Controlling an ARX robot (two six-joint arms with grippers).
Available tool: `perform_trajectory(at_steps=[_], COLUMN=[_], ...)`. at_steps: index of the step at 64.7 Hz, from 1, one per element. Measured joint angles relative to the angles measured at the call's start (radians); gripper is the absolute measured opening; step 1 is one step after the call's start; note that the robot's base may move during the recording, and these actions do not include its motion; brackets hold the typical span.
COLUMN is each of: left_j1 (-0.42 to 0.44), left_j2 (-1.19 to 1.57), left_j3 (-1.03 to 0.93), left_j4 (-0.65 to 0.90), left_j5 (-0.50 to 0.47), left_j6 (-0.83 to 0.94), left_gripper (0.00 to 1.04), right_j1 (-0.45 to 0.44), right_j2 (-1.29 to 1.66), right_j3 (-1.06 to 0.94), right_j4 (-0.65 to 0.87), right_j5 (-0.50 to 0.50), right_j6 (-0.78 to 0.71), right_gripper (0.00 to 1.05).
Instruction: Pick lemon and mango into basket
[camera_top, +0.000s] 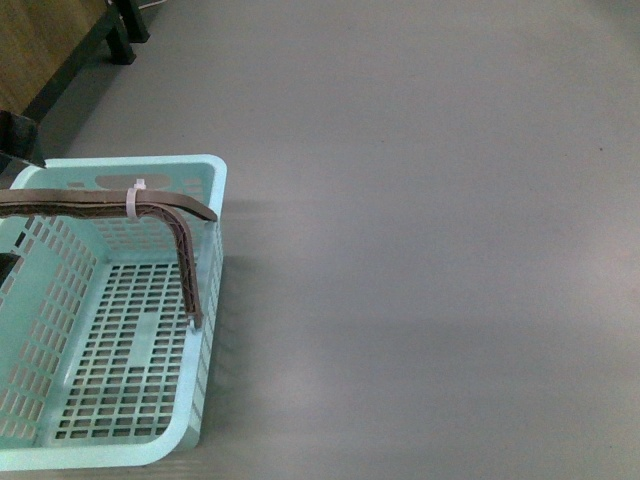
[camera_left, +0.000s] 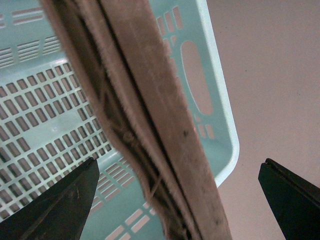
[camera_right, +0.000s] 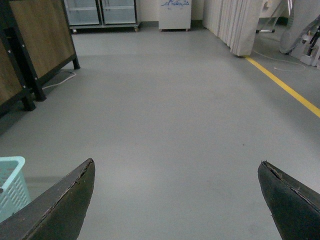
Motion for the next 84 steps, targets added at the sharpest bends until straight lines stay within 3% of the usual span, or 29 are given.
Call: perform_trajectory(at_steps=[11,36,44,62,84], left_j1=[0.007,-0.020,-0.026,-0.047,-0.130], left_j2=[0.075,0.116,0.075,-0.435,-0.996], left_j3=[0.076,0.171,0.167,0.022,0.137], left_j4=[-0.014,-0.146,-0.199,-0.407,-0.843], left_j5=[0.000,-0.033,-0.021,-0.031,-0.128], left_j6=[-0.001,-0.081,-0.142,-0.235,-0.318], left_gripper=[0.97,0.31,0.15,0.15,0.15], right_j1=[0.000,0.000,0.000,0.000,0.000], right_j2=[0.000,0.000,0.000,0.000,0.000], right_j3=[0.000,0.000,0.000,0.000,0.000], right_j4=[0.000,0.000,0.000,0.000,0.000], right_j5=[0.000,0.000,0.000,0.000,0.000], right_j6=[0.000,0.000,0.000,0.000,0.000], right_gripper=[0.96,0.96,0.96,0.96,0.96])
